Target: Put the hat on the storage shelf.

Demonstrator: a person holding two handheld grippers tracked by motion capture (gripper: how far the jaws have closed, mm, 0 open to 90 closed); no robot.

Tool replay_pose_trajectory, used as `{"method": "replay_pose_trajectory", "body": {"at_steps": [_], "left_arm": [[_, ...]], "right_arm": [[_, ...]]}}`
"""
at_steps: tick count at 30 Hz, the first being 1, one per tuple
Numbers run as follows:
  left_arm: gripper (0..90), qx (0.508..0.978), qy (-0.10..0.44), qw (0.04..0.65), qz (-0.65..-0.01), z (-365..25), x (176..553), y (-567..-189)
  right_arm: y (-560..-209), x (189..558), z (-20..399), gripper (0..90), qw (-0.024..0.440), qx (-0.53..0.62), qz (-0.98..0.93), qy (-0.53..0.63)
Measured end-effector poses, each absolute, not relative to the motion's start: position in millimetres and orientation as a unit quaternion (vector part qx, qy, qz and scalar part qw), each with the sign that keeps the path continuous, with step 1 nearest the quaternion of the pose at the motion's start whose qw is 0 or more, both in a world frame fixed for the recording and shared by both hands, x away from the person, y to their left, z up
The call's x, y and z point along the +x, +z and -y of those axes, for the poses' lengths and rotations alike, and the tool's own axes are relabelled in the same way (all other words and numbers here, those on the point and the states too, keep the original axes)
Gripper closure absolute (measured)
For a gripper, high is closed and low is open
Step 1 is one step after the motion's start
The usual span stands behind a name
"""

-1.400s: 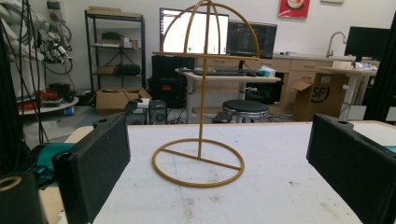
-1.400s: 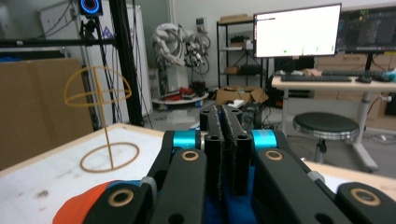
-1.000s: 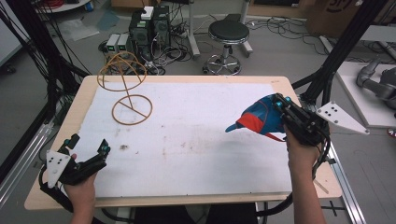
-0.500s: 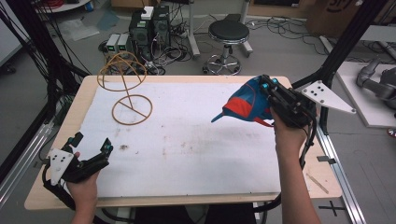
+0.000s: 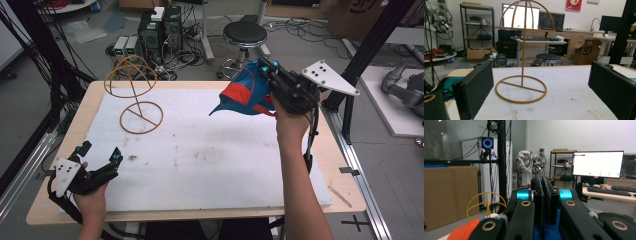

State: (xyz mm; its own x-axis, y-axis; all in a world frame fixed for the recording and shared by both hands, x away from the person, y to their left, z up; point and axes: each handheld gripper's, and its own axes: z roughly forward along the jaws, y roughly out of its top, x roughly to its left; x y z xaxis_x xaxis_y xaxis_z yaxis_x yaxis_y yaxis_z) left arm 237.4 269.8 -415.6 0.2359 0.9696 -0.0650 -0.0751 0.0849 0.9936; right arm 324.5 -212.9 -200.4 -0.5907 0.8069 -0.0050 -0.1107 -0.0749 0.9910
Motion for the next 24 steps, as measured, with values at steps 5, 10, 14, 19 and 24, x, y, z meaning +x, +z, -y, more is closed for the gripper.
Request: {"method": "replay_pose_trajectory", "body": {"at_steps": [5,10,14,19,24], "left_arm": [[6.6,0.513,0.437,0.596,-0.436,-270,238,-416],[6.6,0.513,0.436,0.597,-0.437,-271,238,-416],[6.6,0.511,0.435,0.599,-0.437,-271,239,-416],[6.6,0.506,0.435,0.601,-0.44,-275,237,-416],[6.6,0.502,0.435,0.6,-0.445,-279,235,-417]], "right_arm": [[-194,334,199,88.5,0.344,0.29,-0.597,0.664],[-188,340,186,88.5,0.342,0.287,-0.6,0.664],[-181,347,169,88.5,0.342,0.275,-0.596,0.672],[-177,356,150,88.4,0.335,0.268,-0.592,0.683],[-174,365,132,88.3,0.327,0.264,-0.588,0.691]]}}
